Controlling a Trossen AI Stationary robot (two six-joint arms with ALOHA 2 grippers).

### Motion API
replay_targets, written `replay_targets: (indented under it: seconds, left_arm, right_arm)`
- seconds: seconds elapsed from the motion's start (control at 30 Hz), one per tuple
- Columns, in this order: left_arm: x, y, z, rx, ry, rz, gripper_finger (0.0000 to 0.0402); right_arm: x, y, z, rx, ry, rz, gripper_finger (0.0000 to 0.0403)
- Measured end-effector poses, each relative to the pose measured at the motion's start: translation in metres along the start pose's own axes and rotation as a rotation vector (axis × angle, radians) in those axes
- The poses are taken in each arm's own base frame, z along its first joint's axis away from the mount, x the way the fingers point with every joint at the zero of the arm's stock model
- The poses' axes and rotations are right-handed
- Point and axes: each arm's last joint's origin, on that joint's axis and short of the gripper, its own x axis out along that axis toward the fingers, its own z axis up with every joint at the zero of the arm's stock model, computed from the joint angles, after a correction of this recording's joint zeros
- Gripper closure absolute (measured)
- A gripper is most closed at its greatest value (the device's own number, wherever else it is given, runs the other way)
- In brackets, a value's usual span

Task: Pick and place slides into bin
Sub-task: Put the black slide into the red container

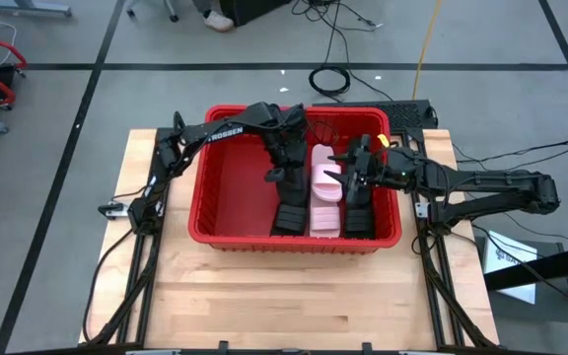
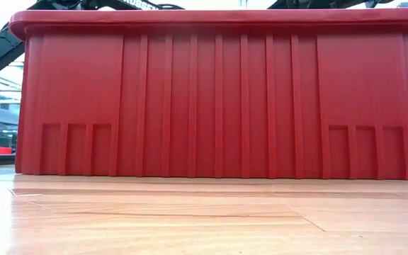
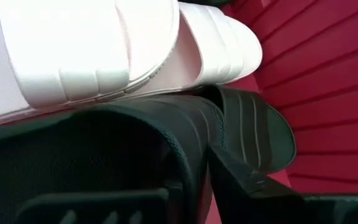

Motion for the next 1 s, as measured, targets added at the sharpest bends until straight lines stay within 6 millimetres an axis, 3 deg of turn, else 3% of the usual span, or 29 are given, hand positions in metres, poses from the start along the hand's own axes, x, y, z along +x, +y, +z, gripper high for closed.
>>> replay_targets:
  seconds: [0.37, 0.57, 1.0]
  left_arm:
    - [0.005, -0.004, 0.005, 0.005, 0.006, 0.022, 0.0263]
    - [0.012, -0.006, 0.010, 0.011, 0.087, 0.173, 0.0225]
    - [0.023, -0.015, 0.019, 0.056, 0.126, 0.262, 0.0203]
  right_arm:
    - [0.000, 0.000, 0.000, 0.008, 0.000, 0.000, 0.0232]
    - [0.000, 0.000, 0.000, 0.018, 0.000, 0.000, 0.0232]
    - [0.000, 0.000, 0.000, 0.019, 0.000, 0.001, 0.0232]
